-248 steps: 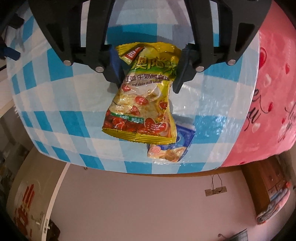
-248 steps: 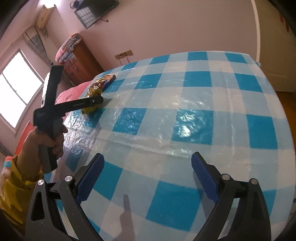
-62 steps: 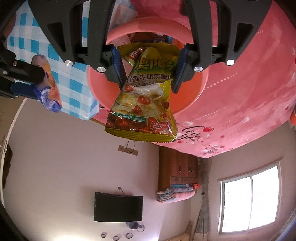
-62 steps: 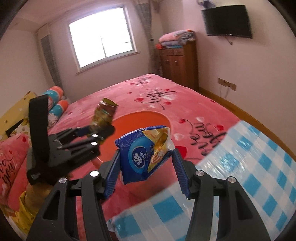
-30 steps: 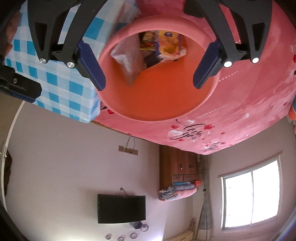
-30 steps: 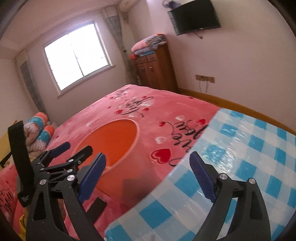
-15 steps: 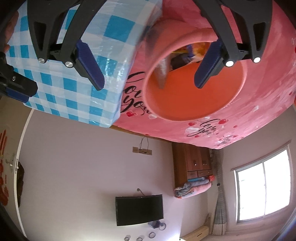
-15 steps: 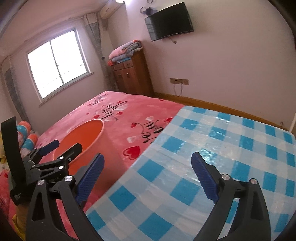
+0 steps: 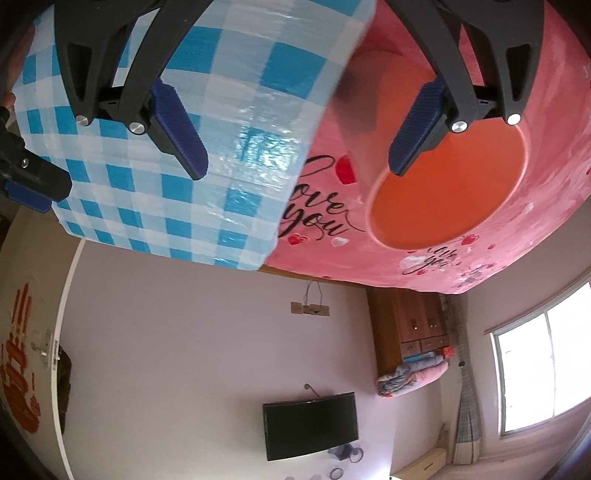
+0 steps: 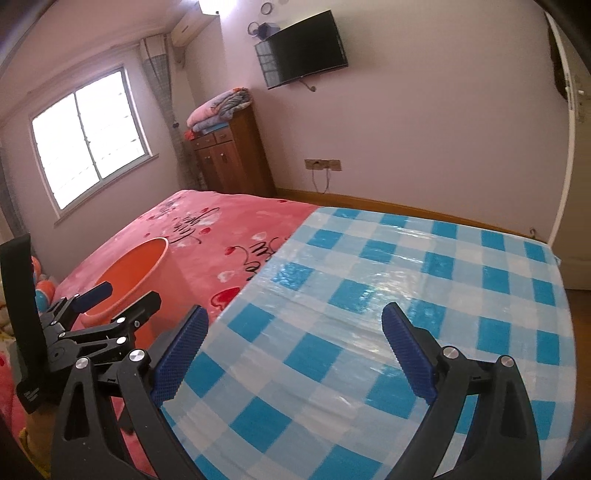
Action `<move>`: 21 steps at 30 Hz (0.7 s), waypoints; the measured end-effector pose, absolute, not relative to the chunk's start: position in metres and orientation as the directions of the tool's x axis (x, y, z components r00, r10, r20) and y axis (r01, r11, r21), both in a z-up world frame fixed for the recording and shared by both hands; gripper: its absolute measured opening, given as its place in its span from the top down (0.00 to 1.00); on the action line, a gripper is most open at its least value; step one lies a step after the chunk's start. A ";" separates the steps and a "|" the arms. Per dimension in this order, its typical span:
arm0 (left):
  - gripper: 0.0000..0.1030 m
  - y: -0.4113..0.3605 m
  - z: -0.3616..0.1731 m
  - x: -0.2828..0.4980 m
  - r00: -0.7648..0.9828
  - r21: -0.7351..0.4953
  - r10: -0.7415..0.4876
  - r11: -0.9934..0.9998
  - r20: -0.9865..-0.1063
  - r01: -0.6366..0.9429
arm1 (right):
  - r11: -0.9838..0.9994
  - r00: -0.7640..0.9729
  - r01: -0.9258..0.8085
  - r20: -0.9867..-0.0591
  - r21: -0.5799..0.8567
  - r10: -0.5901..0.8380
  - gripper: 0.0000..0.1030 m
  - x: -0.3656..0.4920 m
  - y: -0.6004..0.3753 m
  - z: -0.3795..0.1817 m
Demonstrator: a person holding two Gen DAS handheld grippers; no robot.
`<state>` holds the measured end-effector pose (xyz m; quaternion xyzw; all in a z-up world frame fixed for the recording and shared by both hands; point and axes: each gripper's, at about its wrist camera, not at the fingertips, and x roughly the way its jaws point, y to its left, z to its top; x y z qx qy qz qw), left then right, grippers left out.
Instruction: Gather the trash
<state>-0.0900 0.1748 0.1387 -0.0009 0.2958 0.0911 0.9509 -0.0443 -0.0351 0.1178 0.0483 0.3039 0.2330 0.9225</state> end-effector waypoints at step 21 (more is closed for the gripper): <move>0.04 0.090 0.116 -0.090 0.786 0.060 0.057 0.998 -0.615 -0.026 | 0.949 0.764 -0.222 -0.565 0.223 0.311 0.09 -0.066 -0.129 0.090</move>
